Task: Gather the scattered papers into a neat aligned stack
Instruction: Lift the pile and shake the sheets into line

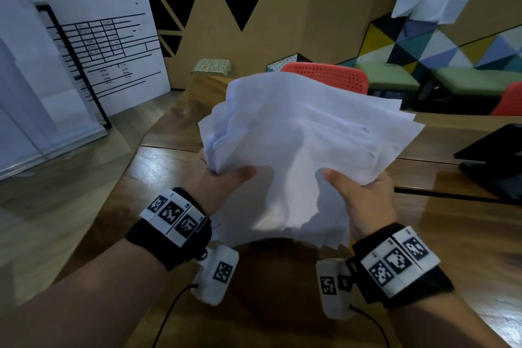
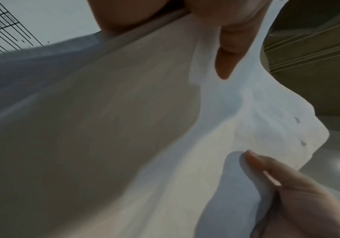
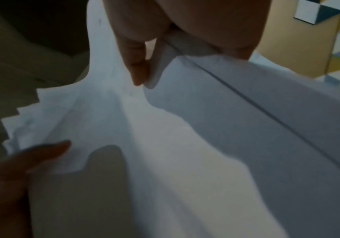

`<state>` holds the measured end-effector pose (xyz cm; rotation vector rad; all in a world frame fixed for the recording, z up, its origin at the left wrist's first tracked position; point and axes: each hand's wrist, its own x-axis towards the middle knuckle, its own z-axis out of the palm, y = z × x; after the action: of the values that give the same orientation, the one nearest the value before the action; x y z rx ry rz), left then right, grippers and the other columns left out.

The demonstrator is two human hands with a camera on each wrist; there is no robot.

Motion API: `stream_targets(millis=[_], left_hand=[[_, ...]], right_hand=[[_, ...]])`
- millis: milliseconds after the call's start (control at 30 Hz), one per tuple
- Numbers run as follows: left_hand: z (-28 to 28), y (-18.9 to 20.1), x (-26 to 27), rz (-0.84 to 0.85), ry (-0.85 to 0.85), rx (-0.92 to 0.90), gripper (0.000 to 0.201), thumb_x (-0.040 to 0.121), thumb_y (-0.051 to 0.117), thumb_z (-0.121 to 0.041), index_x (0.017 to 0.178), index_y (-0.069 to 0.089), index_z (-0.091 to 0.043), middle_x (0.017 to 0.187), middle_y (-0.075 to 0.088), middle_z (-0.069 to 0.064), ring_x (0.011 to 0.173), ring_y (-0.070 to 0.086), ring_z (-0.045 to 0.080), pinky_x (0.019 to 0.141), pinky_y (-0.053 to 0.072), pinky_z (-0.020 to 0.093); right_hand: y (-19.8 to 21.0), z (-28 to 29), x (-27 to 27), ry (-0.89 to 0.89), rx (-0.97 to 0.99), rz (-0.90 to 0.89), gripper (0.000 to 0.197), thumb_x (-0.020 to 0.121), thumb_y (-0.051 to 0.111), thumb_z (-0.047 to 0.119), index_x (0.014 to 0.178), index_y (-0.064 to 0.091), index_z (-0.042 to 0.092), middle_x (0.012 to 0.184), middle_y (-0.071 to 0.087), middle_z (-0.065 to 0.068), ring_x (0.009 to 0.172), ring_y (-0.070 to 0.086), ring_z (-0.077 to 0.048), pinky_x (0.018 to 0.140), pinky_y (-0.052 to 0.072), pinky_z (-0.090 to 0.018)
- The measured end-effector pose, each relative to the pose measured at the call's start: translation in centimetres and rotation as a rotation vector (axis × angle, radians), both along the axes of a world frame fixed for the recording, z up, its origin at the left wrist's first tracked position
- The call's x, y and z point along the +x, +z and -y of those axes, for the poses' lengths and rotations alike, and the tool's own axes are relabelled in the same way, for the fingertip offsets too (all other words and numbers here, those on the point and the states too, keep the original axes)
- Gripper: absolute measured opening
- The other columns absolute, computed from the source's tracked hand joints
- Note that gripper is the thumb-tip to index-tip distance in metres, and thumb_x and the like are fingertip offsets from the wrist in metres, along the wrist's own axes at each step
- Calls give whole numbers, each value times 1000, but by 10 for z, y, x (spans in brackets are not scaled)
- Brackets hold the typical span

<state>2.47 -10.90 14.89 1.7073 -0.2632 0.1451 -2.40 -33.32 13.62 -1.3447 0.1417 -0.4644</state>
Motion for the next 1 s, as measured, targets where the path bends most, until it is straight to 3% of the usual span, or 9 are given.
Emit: stream_targets(millis=[100,200,300,467,533,667,833,933,1000], left_hand=[[-3,-6,2,-46,4,-67,53,46,85,-33,93,61,-30,85,65,-13,78,66,6,61,53,15],[-2,-2,4,-35,24,-52,47,45,80,-34,87,61,-29,82,65,-17,68,63,-12,58,49,7],[-2,-2,6,-15,31,-98,38,48,79,-25,82,62,-28,68,69,-20,63,62,-14,55,48,5],[-4,-1,8,3,-18,-247,62,47,78,-29,104,60,-13,83,71,-10,76,67,3,68,56,20],[-5,5,8,22,-62,-308,63,49,78,-33,106,59,-12,89,70,-4,81,67,12,72,55,28],[-8,21,7,43,-129,-380,66,48,81,-54,103,58,-27,81,72,-12,73,67,4,63,54,19],[3,36,5,37,80,-252,30,69,59,-53,86,66,-30,62,66,-18,61,59,2,58,50,20],[13,38,4,-45,211,-303,21,82,65,-29,63,70,-22,55,63,-6,61,57,16,61,48,29],[14,37,5,-59,242,-302,27,82,65,-21,56,69,-21,52,59,-5,57,54,16,58,46,27]], right_hand=[[4,-1,-1,-79,-18,70,61,73,71,-8,124,47,16,112,66,-1,101,67,-17,82,57,-31],[12,0,-2,-173,-114,267,73,77,70,1,127,36,42,129,53,-9,111,61,-24,91,54,-39],[21,1,-3,-228,-388,405,59,83,63,20,123,41,56,112,55,19,89,59,-11,76,54,-27],[30,5,4,-292,-618,486,26,87,56,13,93,65,37,93,61,4,84,59,-17,75,52,-40],[32,7,4,-272,-601,463,25,86,56,13,100,64,31,100,57,5,87,56,-17,80,50,-38],[33,9,3,-227,-644,453,18,85,54,9,98,66,13,100,57,0,96,55,-10,85,47,-22],[33,8,3,-220,-618,438,12,82,57,12,91,66,14,96,57,3,78,50,6,62,42,-13],[33,8,2,-225,-610,422,22,78,63,19,99,62,26,96,57,5,74,49,9,60,39,-8],[30,10,1,-170,-442,386,41,70,74,33,106,55,32,99,59,11,77,51,3,68,45,-19]])
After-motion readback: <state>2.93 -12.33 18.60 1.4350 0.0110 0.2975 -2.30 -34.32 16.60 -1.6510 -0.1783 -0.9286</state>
